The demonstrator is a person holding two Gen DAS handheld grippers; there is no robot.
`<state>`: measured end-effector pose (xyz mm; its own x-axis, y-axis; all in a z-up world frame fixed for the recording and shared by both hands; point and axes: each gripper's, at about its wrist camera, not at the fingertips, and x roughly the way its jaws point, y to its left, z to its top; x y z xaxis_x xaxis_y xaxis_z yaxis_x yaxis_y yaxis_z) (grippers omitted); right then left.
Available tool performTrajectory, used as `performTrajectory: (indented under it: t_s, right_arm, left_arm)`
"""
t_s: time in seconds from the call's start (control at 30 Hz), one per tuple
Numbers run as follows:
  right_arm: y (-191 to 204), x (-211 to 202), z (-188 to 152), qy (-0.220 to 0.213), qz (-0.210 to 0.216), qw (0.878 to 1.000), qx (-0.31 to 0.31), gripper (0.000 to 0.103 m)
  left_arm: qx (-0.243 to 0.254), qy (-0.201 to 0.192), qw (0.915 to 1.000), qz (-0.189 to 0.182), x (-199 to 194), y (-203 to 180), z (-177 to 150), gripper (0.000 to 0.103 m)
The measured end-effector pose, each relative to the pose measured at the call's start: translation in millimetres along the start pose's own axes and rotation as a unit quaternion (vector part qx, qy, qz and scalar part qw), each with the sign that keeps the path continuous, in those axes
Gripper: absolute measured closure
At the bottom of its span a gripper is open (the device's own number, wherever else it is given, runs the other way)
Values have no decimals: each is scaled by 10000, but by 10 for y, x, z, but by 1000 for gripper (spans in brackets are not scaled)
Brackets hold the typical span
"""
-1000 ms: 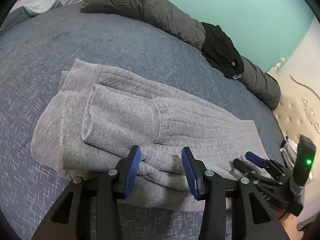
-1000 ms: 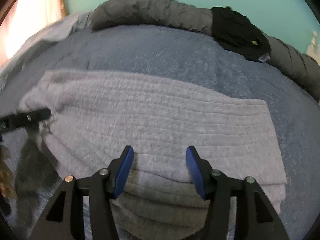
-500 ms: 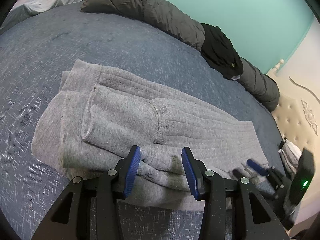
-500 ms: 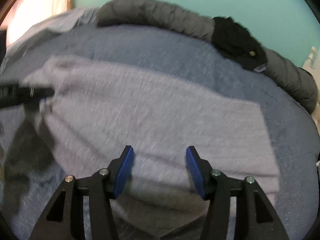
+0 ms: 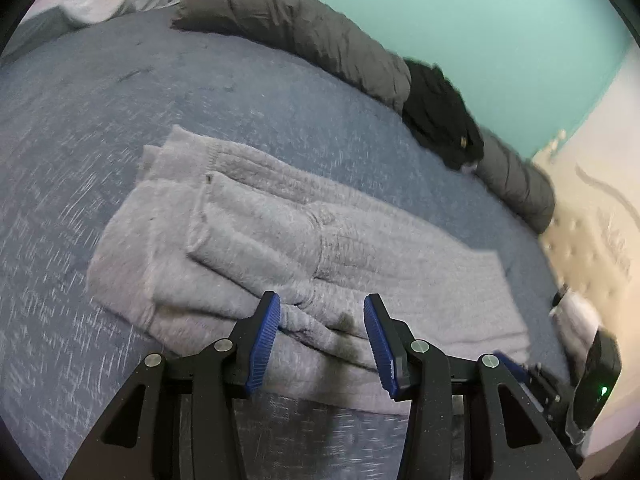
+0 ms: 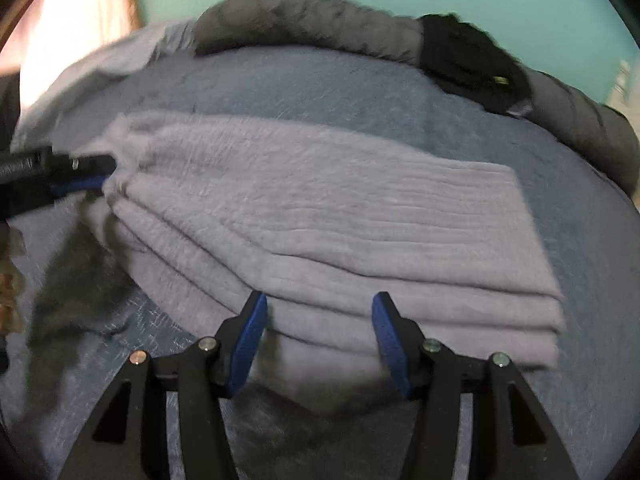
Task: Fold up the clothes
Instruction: 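Grasp the sweatshirt end with the left tool and lift it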
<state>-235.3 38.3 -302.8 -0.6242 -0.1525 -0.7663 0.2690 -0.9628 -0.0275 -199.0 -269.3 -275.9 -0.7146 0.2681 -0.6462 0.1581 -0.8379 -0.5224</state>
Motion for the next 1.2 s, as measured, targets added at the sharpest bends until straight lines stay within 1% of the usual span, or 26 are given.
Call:
performTrajectory:
  t_s: [0.03,0.13,0.23,0.3,0.43,0.57,0.67,0.77,0.83,0.97,1.0,1.07,1.2]
  right_arm:
    - [-62,-81,-20,-69,-1,9999,91,47]
    - [-237,-261,-113,-180,80,9993,322,47]
    - [-406,-425,-254,-301,131,9981,521,47]
    - [-502,-509,-369,-363,120,9971,664,47]
    - [-640,-564,-607,-340,162,9953,888,47]
    - [-779,-540,-750,-363,277,9927,1112,47]
    - [-904,-521,-782,-455,362,9899,1293,47]
    - [-987,-516,-804,-559,474,9873,1412,47]
    - [-1014,-512,-816,-624,516,9867,1412,47]
    - [-1071,-456,-859,-596,721,9845,1485,47]
    - [-1084,-452,-868,-587,756,9842,1493,47]
    - [-1108,-457,-878,-625,839,9826,1536,47]
    - [-1147,-450,-879,-664,937,9806,1591,46]
  left_arm:
    - [-151,-77,9998,-59,-48,36,0,53]
    - [-481,-268,9985,-76,-190,156,-28,48]
    - [-661,-346,9972,73,-305,265,-96,45]
    - [-721,-342,9967,160,-366,342,-137,39]
    - [-1193,-147,9927,-127,-317,551,-231,35]
    - [-1202,48,9927,-91,-167,621,-269,32]
    - [-1420,68,9897,-192,-49,662,-289,31]
    - [-1419,-24,9896,-249,36,644,-264,31]
    - [-1374,-114,9902,-210,57,627,-240,31]
    - [-1607,-408,9856,-345,62,651,-208,29]
    - [-1642,-435,9848,-371,68,658,-206,27]
    - [-1705,-493,9834,-382,104,665,-206,26]
    - [-1684,-534,9839,-282,165,642,-201,24]
